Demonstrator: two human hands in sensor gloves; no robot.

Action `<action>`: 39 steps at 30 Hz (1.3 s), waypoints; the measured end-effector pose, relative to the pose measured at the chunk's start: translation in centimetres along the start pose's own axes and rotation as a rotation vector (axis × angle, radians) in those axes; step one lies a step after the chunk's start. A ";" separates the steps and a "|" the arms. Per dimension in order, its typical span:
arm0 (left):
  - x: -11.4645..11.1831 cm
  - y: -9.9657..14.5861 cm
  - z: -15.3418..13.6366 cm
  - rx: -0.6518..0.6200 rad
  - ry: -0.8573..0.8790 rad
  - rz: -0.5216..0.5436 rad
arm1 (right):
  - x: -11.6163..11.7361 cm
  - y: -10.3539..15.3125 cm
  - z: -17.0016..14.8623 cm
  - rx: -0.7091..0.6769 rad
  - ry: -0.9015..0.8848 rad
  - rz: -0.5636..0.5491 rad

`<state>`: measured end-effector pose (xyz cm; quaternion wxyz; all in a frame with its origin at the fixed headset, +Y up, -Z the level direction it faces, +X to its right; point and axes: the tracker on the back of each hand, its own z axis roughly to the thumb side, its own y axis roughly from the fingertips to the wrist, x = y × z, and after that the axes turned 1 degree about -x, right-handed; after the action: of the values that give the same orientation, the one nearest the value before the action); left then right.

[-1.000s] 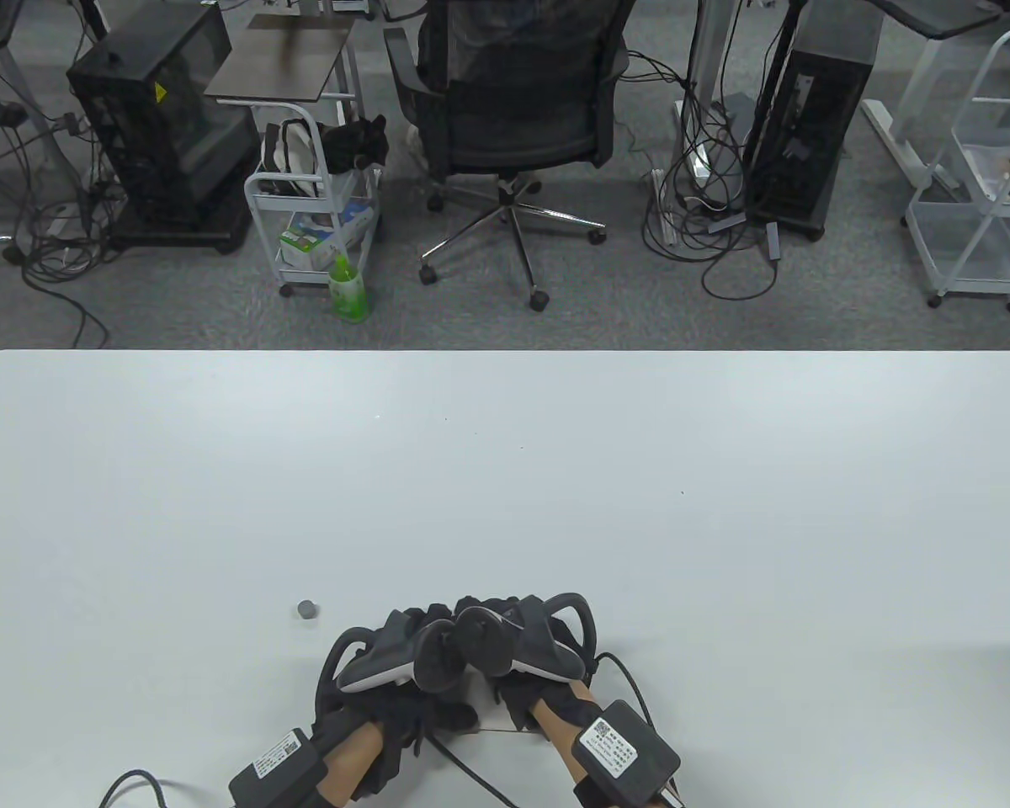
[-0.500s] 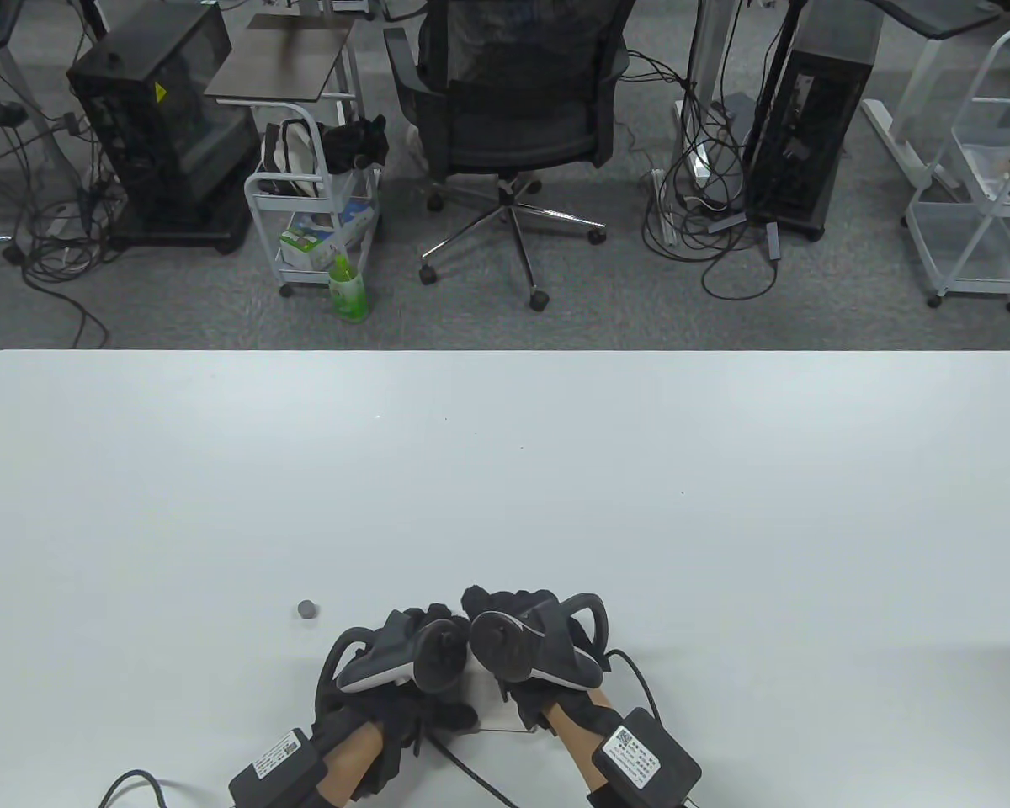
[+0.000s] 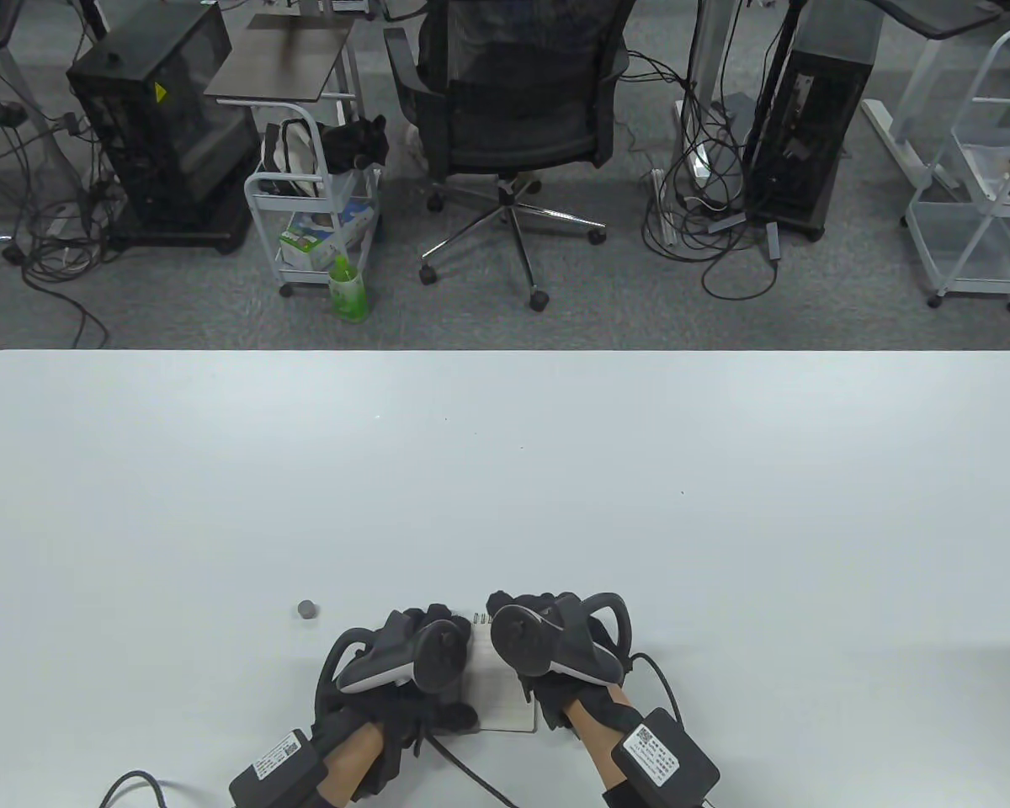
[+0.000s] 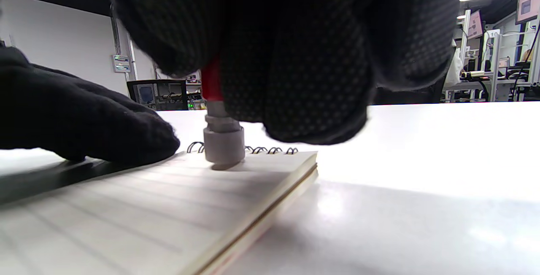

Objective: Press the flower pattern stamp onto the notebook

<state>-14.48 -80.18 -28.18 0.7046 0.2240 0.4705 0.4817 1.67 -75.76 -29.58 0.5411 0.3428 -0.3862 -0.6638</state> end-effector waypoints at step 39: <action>-0.1 0.1 0.0 0.001 -0.007 -0.012 | 1.3 -0.9 1.9 0.043 0.059 0.052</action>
<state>-14.56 -80.20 -28.07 0.7088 0.2231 0.4696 0.4768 -0.63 -76.66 -29.55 0.5619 0.3635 -0.3930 -0.6306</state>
